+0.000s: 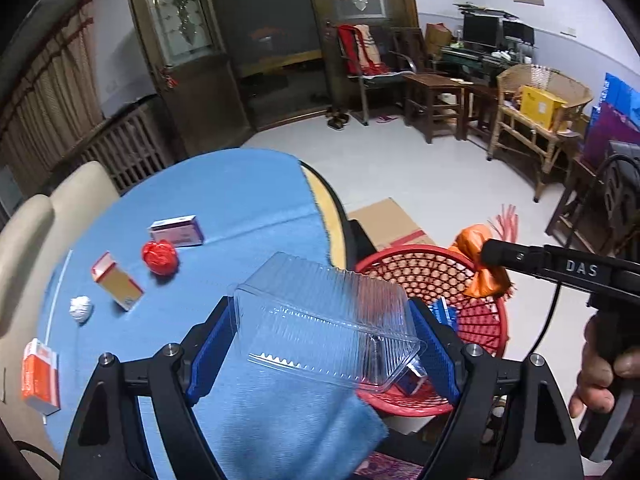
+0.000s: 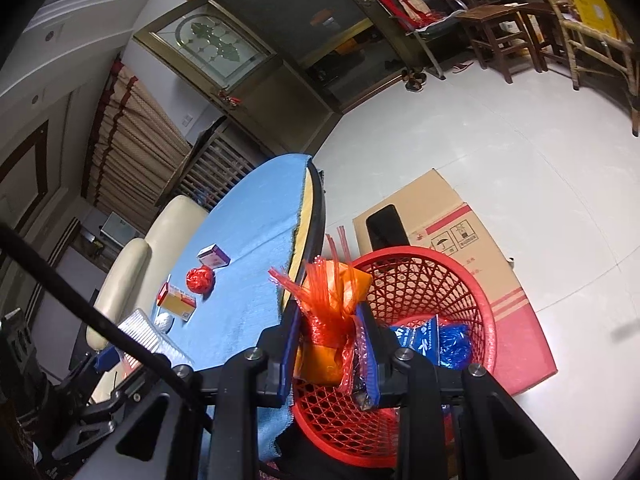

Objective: Collect trash
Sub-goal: 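Open the right gripper to drop the orange bag while the left gripper holds the container, then move the right gripper back over the table toward the red tied bag, then close the right gripper on the red tied bag while the left gripper holds the container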

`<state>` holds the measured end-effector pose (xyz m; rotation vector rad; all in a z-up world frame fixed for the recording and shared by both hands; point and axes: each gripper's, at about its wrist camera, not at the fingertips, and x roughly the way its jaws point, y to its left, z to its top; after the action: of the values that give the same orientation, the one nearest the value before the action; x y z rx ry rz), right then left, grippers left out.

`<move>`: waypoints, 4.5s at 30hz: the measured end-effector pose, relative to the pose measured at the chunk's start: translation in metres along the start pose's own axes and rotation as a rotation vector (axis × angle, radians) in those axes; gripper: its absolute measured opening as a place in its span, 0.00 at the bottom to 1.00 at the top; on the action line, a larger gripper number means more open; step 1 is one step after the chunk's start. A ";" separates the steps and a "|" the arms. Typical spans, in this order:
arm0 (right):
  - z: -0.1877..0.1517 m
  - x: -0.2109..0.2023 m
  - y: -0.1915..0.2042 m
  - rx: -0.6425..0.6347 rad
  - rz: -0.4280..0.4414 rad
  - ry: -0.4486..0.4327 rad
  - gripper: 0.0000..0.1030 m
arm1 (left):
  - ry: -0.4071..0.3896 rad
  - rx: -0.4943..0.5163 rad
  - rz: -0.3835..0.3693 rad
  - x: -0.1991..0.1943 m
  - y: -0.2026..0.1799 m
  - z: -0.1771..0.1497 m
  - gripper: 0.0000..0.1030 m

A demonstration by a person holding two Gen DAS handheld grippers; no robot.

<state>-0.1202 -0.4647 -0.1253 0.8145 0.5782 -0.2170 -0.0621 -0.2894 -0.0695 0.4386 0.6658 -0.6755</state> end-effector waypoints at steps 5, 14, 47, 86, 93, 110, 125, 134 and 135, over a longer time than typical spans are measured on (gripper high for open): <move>0.001 -0.001 -0.002 0.008 -0.003 0.000 0.30 | 0.008 -0.010 -0.069 0.001 -0.005 0.000 0.83; 0.002 -0.001 -0.001 0.020 0.003 0.015 0.30 | 0.013 0.020 -0.140 0.005 -0.016 -0.003 0.84; -0.001 0.002 0.020 0.019 0.024 0.020 0.66 | -0.003 -0.097 -0.158 -0.006 0.014 -0.016 0.84; -0.017 0.123 0.140 -0.260 -0.001 0.192 0.66 | 0.046 -0.516 0.147 0.013 0.232 -0.097 0.84; -0.016 0.181 0.200 -0.405 0.045 0.251 0.62 | 0.074 -0.523 0.200 0.025 0.263 -0.098 0.84; 0.006 0.346 0.275 -0.342 0.115 0.389 0.52 | 0.070 -0.521 0.147 0.078 0.330 -0.058 0.84; 0.009 0.336 0.233 -0.308 0.180 0.427 0.38 | 0.032 -0.398 0.014 0.090 0.314 -0.043 0.84; 0.016 0.270 0.194 -0.286 0.223 0.366 0.38 | 0.018 -0.431 -0.087 0.078 0.270 -0.035 0.84; 0.018 0.262 0.189 -0.283 0.218 0.355 0.38 | 0.020 -0.422 -0.099 0.078 0.262 -0.033 0.84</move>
<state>0.1784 -0.3413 -0.1460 0.6366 0.8261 0.2110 0.1515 -0.1191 -0.1049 0.0221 0.8300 -0.6040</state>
